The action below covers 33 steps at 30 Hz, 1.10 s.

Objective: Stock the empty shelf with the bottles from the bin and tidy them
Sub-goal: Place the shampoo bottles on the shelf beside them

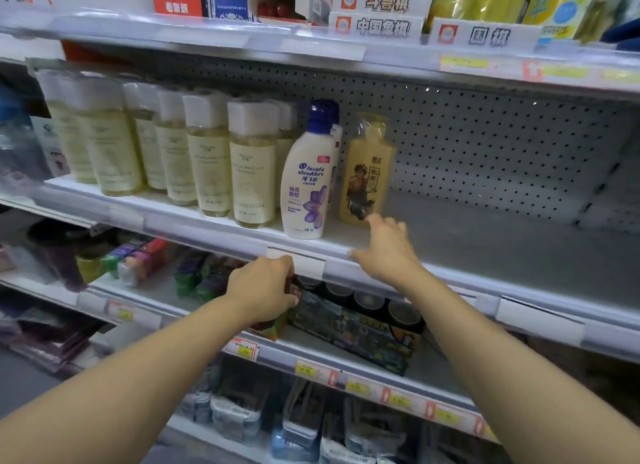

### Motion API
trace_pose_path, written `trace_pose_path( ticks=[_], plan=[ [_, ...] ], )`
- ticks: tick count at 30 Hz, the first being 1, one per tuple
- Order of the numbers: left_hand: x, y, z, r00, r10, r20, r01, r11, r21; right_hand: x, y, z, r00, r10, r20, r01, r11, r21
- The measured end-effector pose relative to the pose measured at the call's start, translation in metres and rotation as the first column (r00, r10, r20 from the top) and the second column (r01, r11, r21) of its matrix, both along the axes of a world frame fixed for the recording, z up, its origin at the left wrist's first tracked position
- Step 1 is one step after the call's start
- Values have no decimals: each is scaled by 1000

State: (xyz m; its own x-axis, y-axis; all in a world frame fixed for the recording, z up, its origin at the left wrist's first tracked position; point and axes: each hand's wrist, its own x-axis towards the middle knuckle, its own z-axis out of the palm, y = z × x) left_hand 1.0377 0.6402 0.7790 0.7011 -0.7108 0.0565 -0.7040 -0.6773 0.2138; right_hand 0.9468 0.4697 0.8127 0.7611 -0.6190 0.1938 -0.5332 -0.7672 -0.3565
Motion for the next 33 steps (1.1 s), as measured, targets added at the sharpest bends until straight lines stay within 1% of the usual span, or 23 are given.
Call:
trace_pose_path(
  ticks=[2,6,10,13,16,24,28,30,33],
  plan=[
    [-3,6,-5,999,-20,-28,21,1000,15,-16,21,-5,998,48,-33,-47,999,10],
    [-10,26,-26,995,-56,-79,61,997,56,-41,62,-38,990,78,-121,-72,996,56],
    [-18,47,-61,987,-96,-128,109,989,95,-57,98,-90,961,82,-263,-61,994,88],
    [-25,61,-94,975,-113,-191,141,980,138,-67,120,-131,927,102,-361,-48,987,154],
    [-29,73,-129,962,-112,-248,162,968,190,-77,134,-171,897,108,-428,-8,973,230],
    [-38,102,-232,930,-47,-364,169,936,310,-106,155,-280,817,142,-559,79,932,353],
    [-44,114,-288,886,30,-463,159,918,363,-115,160,-336,773,146,-618,129,916,379],
    [-51,119,-319,868,55,-493,161,909,385,-119,160,-365,760,161,-630,145,902,406],
    [-62,123,-366,865,89,-493,151,892,426,-124,160,-411,760,174,-626,165,880,445]
  ],
)
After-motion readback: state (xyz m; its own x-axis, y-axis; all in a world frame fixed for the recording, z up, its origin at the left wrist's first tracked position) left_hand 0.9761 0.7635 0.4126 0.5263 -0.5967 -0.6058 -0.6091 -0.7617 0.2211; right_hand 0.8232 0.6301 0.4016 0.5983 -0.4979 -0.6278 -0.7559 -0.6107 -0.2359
